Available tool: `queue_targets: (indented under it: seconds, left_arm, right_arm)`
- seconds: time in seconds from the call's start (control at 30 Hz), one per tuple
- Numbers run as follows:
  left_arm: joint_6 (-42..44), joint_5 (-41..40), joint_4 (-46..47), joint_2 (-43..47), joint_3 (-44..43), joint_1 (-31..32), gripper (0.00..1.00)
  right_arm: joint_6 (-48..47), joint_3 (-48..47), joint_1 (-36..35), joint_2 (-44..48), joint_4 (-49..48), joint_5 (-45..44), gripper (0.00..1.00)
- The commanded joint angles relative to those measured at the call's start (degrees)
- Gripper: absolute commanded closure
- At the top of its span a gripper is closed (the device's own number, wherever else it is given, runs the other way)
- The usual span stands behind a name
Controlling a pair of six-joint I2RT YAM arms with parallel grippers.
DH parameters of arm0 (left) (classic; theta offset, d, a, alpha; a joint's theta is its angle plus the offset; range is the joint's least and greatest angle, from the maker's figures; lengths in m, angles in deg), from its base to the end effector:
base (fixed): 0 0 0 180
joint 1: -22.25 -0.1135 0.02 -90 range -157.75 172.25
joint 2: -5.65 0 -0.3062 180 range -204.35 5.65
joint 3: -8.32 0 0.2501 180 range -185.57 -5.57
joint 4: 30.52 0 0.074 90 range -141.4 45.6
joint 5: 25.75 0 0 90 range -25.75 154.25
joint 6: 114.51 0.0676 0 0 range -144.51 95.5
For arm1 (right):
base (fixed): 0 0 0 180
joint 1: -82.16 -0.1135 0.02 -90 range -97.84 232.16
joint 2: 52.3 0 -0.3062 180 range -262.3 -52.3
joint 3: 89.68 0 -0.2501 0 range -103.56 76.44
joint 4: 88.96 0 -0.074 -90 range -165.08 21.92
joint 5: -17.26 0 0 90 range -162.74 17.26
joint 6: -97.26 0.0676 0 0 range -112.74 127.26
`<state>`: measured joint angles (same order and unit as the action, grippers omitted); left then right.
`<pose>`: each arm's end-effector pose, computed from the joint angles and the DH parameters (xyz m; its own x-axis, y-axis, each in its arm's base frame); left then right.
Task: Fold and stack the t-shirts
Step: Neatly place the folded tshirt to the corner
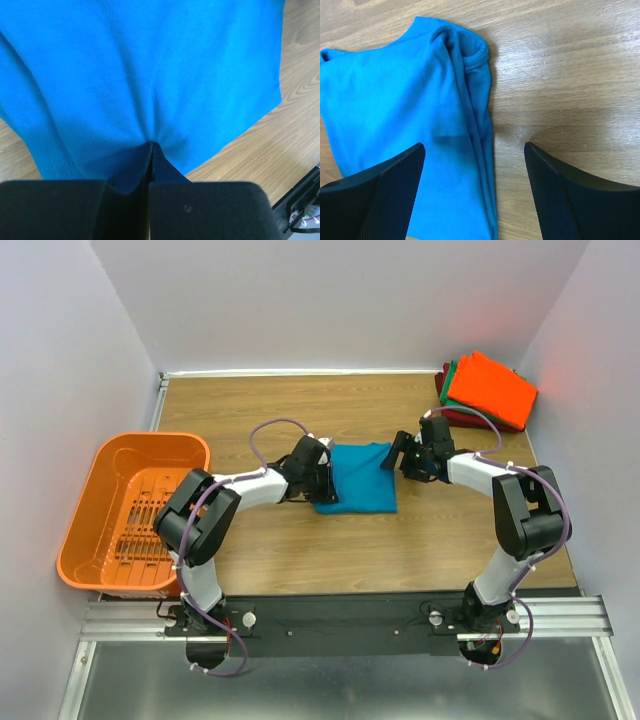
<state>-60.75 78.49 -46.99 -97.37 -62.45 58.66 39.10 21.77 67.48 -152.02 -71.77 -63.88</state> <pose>0.3060 -0.2464 0.1735 -0.9051 -0.0444 -0.4228 0.2118 0.8152 -0.5391 0.3642 0.1062 0.1806 -0.7985 0.3297 -0.5037 0.0846 0.8899 0.4483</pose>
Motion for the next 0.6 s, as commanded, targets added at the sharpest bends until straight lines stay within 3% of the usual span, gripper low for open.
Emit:
queue_targets:
  seconds: [0.0, 0.57]
  left_arm:
    - [1.3, 0.7, -2.2, 3.8, -2.6, 0.7, 0.94]
    - [0.3, 0.6, -0.1, -5.7, -3.2, 6.0, 0.94]
  right_arm:
    - [-1.3, 0.9, -0.4, -0.6, 0.0, 0.4, 0.13]
    - [-2.0, -1.5, -4.3, -5.7, 1.6, -1.8, 0.15]
